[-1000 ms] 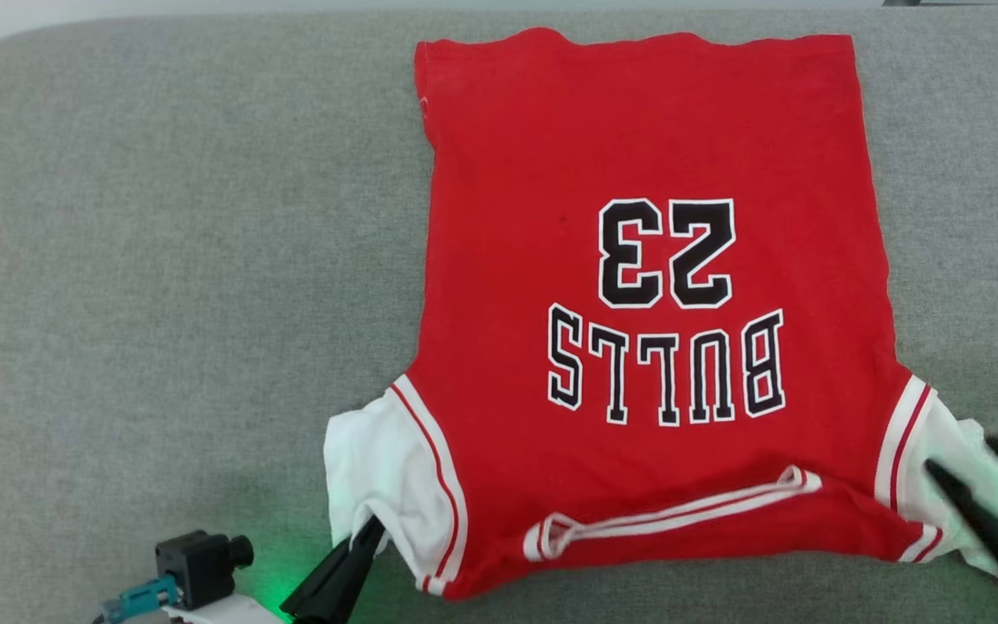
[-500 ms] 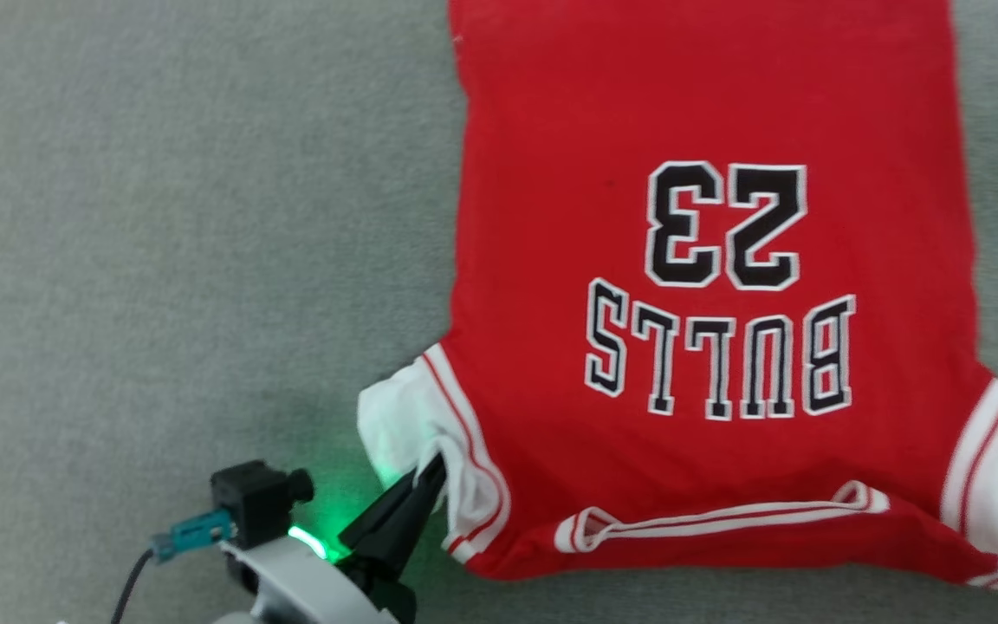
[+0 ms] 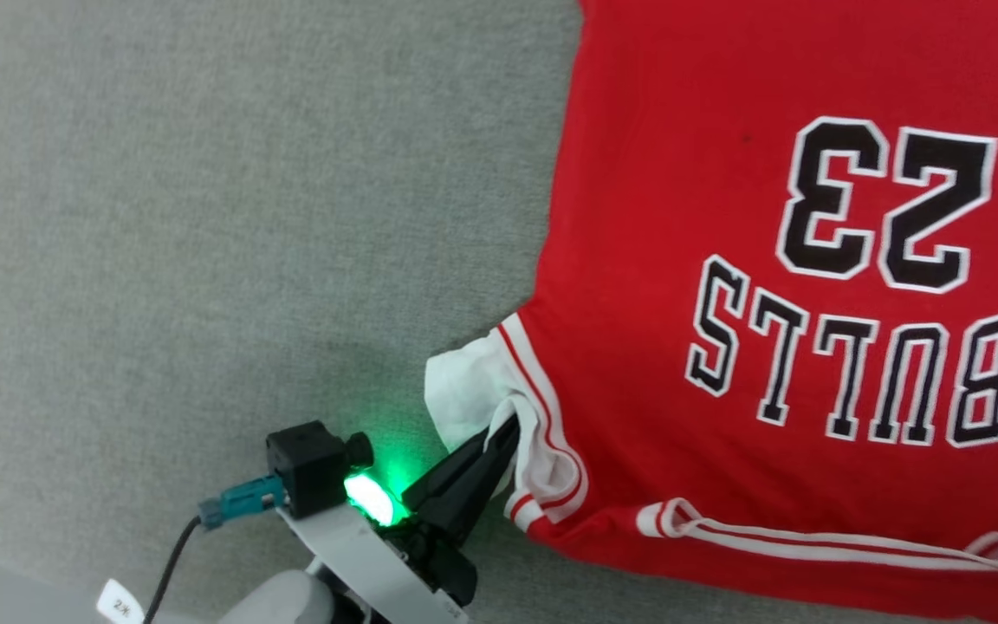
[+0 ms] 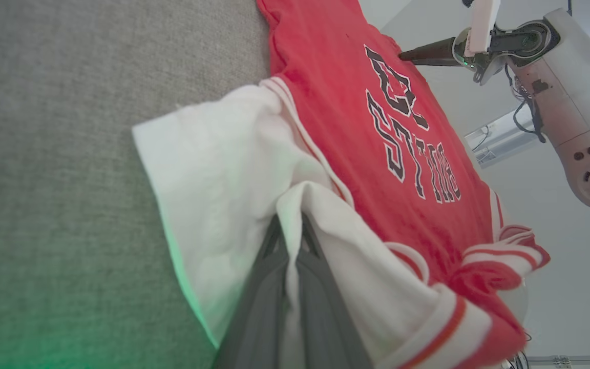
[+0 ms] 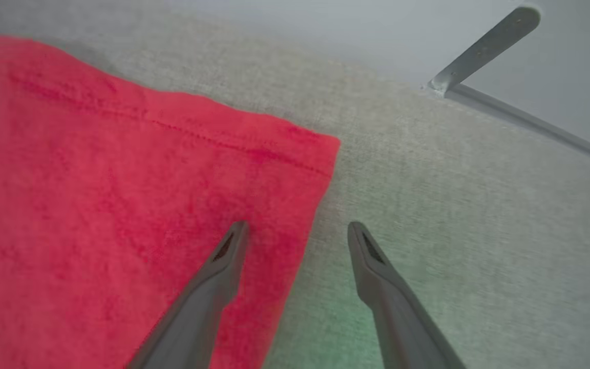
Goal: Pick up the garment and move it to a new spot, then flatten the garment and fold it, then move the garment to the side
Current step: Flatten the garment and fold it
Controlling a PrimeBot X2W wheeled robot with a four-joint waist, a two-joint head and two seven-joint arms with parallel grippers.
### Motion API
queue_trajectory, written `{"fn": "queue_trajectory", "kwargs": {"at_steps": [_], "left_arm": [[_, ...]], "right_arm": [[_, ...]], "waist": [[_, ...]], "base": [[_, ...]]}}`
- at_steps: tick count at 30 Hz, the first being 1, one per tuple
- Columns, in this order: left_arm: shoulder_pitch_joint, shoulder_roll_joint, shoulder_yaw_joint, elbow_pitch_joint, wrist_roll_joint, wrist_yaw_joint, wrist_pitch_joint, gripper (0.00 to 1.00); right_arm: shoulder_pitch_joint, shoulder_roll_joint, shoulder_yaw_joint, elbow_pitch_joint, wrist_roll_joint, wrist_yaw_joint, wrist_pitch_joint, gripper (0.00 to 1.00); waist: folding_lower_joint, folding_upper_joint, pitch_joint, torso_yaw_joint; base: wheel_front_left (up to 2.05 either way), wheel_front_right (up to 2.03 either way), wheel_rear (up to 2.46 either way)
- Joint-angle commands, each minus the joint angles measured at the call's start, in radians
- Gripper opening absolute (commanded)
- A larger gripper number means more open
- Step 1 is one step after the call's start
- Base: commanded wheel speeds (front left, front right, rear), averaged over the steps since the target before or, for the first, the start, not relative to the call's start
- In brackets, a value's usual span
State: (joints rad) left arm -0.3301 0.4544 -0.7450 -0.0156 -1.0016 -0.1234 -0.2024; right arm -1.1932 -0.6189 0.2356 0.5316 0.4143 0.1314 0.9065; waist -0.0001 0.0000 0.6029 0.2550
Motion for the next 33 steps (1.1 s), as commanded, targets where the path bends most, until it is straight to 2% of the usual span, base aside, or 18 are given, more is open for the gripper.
{"fn": "queue_trajectory", "kwargs": {"at_steps": [1, 5, 6, 7, 9, 14, 19, 26, 29, 33], "left_arm": [[-0.016, -0.016, -0.017, 0.056, -0.005, 0.001, 0.008, 0.0], [-0.026, -0.016, -0.027, 0.08, -0.012, 0.001, 0.001, 0.0], [-0.027, -0.016, -0.029, 0.086, -0.014, 0.001, 0.0, 0.0], [-0.029, -0.016, -0.031, 0.09, -0.017, 0.0, -0.002, 0.0], [-0.034, -0.013, -0.032, 0.097, -0.021, -0.001, -0.007, 0.0], [-0.048, -0.013, -0.026, 0.102, -0.022, -0.002, -0.024, 0.0], [-0.031, -0.005, -0.003, 0.132, -0.008, -0.002, -0.043, 0.0], [0.012, 0.026, 0.008, 0.129, 0.006, -0.002, -0.055, 0.0], [0.021, 0.033, 0.01, 0.118, 0.004, 0.003, -0.055, 0.0], [0.053, 0.068, 0.018, 0.094, -0.006, 0.023, -0.046, 0.0]], "right_arm": [[-0.024, 0.004, 0.013, 0.044, -0.011, -0.001, 0.021, 1.0], [-0.028, 0.023, 0.051, 0.117, 0.011, -0.001, 0.072, 1.0], [-0.026, 0.027, 0.061, 0.128, 0.021, 0.0, 0.084, 0.96], [-0.025, 0.029, 0.073, 0.135, 0.028, 0.0, 0.09, 0.46], [-0.023, 0.029, 0.089, 0.14, 0.04, 0.001, 0.081, 0.0], [-0.024, 0.012, 0.086, 0.148, 0.06, 0.001, -0.001, 0.0], [0.029, -0.013, 0.087, 0.142, 0.125, 0.001, -0.067, 0.0], [0.212, -0.103, 0.143, 0.007, 0.25, 0.001, -0.124, 0.0], [0.283, -0.134, 0.142, -0.045, 0.289, 0.001, -0.141, 0.0], [0.475, -0.193, 0.103, -0.175, 0.367, 0.001, -0.171, 0.0]], "waist": [[0.0001, 0.0, 0.052, 0.049], [0.0001, 0.0, 0.056, 0.051], [0.0001, 0.0, 0.056, 0.05], [0.0001, 0.0, 0.055, 0.049], [0.0001, 0.0, 0.053, 0.044], [0.0001, 0.0, 0.028, 0.029], [0.0001, 0.0, -0.045, 0.008], [0.0001, 0.0, -0.157, -0.054], [0.0001, 0.0, -0.184, -0.073], [0.0001, 0.0, -0.244, -0.122]], "base": [[0.0, 0.0, 0.0], [0.0, 0.0, 0.0], [0.0, 0.0, 0.0], [0.0, 0.0, 0.0], [0.0, 0.0, 0.0], [0.0, 0.0, 0.0], [0.0, 0.0, 0.0], [0.0, 0.0, 0.0], [0.0, 0.0, 0.0], [0.0, 0.0, 0.0]]}}
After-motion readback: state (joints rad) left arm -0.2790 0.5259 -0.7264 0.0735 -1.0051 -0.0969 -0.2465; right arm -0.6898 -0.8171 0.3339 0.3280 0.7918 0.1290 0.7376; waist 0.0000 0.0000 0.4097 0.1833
